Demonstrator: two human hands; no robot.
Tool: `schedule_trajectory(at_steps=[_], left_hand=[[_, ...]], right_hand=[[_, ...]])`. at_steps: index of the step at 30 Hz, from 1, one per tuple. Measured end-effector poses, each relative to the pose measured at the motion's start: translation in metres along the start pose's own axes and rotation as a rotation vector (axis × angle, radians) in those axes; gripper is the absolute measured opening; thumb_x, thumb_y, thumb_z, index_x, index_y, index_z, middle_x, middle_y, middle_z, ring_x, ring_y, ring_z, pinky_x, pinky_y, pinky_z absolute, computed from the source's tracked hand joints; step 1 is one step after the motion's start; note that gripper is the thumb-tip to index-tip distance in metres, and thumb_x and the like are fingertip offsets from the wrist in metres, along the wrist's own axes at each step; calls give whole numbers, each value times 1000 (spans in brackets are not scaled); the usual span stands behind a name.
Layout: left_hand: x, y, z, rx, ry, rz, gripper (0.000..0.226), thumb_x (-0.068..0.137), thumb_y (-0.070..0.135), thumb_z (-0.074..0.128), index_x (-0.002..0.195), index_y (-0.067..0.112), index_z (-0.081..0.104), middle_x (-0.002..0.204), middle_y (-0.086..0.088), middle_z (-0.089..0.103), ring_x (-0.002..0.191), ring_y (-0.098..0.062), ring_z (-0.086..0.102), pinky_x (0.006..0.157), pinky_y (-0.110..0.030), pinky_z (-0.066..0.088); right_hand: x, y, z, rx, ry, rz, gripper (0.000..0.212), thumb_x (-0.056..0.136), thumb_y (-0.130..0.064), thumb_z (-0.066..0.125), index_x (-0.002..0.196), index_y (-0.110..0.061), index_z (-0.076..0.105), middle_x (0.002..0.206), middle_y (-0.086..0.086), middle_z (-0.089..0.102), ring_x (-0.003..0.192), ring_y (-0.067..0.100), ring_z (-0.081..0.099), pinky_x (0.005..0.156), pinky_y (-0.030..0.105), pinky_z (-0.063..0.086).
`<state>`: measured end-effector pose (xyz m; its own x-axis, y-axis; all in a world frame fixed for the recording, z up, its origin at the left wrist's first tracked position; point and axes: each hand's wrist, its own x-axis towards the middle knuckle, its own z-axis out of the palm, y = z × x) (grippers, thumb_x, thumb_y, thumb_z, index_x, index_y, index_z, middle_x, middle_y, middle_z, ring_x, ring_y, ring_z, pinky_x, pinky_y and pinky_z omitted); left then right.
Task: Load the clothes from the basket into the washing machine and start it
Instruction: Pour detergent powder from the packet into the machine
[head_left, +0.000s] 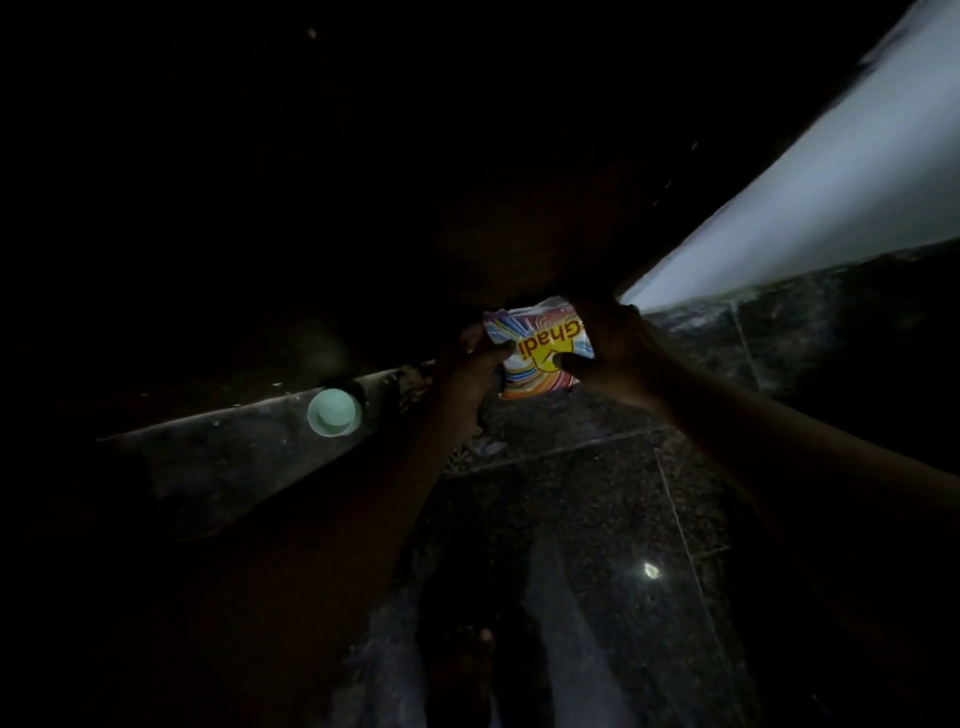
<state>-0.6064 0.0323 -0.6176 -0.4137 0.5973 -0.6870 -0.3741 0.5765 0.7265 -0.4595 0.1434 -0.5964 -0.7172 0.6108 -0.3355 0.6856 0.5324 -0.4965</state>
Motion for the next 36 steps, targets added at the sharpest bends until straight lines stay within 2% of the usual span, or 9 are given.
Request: schedule_trajectory(at_steps=[4,7,11,15,19,24,27,30,36], left_hand=[[20,-17,-2,-3,101,63,42,97,-2,56,138,-4,48,129,-10,56,100,-9,58,60,-6,46],[29,-24,-2,-48,93,59,35,96,-2,58,130,-6,55,126,-7,58,97,-1,59,60,-1,45],[33,-28,-1,-81,82,59,28,95,-3,59,122,1,58,121,-4,60,74,19,62,59,-3,48],[27,-25,-3,1,61,68,41,95,-5,59,135,-5,52,126,-8,59,102,-4,60,58,-3,47],[24,-29,-11,169,123,146,45,87,-10,67,131,-10,53,126,-22,61,121,-31,59,76,-16,53],[-5,-31,-15,386,48,264,65,83,-8,73,142,-1,47,121,-8,56,109,-19,57,75,-9,50],[-29,-27,-13,608,9,375,46,86,11,77,128,1,62,121,-11,64,110,-26,63,83,-27,48],[-59,-19,-9,713,-33,408,40,88,19,76,122,0,67,117,-19,68,108,-33,64,81,-25,43],[-174,29,-2,783,-42,543,35,85,25,78,116,10,73,111,-9,74,104,-23,67,88,-30,50]], right_hand=[[7,6,5,-44,7,23,79,87,-37,73,151,-24,30,144,12,55,126,35,55,96,42,49],[12,3,4,7,-13,29,71,90,-32,72,150,-19,37,142,13,58,123,33,60,95,39,51],[22,2,13,-81,-53,138,56,93,-35,68,143,-19,48,126,10,68,104,24,68,85,37,56],[30,5,27,17,2,290,31,98,-29,62,125,-14,66,116,6,73,95,18,68,76,27,51],[23,3,30,-4,99,372,23,98,-31,58,108,-15,71,100,9,75,82,22,71,73,37,61],[-17,-7,14,-15,118,260,30,98,-33,56,121,-25,73,105,9,76,86,25,71,72,31,55],[-55,-16,11,-7,76,224,28,100,-31,56,122,-25,71,101,5,76,76,19,68,67,29,55],[-89,-29,6,40,96,215,27,99,-35,57,117,-25,73,100,5,76,82,18,69,75,31,57],[-182,-78,-57,176,174,134,38,92,-38,55,111,-14,77,98,10,77,86,23,70,66,21,38]])
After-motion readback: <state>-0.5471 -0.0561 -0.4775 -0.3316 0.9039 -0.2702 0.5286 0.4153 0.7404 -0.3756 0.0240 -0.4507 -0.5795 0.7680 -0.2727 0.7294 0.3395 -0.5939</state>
